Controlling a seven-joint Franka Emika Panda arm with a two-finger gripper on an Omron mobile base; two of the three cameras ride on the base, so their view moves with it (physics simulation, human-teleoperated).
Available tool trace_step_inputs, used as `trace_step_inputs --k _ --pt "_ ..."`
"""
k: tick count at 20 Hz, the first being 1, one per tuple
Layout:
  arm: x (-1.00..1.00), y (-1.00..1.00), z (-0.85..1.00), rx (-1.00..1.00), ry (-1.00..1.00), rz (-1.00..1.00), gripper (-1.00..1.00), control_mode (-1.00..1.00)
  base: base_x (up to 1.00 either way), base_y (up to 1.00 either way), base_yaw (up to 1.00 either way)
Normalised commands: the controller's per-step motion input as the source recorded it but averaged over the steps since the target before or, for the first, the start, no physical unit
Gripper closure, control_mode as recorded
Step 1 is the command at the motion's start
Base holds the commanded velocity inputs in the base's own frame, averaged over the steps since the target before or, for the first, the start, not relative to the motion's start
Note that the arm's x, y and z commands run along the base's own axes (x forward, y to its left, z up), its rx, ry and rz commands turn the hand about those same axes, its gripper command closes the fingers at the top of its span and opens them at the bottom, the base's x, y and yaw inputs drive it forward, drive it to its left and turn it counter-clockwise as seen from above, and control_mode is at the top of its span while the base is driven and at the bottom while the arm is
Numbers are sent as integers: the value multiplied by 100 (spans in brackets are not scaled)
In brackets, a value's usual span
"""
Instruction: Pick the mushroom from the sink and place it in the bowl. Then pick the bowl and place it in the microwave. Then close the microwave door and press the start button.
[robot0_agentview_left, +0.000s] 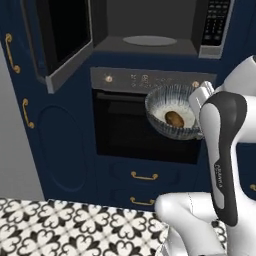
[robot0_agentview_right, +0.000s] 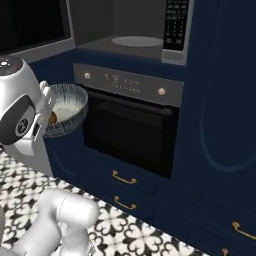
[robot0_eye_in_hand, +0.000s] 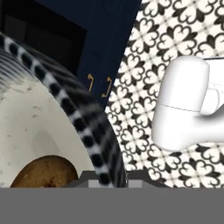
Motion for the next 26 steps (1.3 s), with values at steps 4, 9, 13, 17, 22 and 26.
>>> trace_step_inputs --k 4,9,13,17,22,26 --pt "0 0 0 0 0 0 100 100 57 -16 21" --pt "0 0 0 0 0 0 100 100 67 -1 18" --pt "0 0 0 0 0 0 100 100 79 6 16" --pt "0 0 0 0 0 0 100 100 71 16 18" --pt "0 0 0 0 0 0 100 100 29 12 31" --pt "0 0 0 0 0 0 100 100 1 5 34"
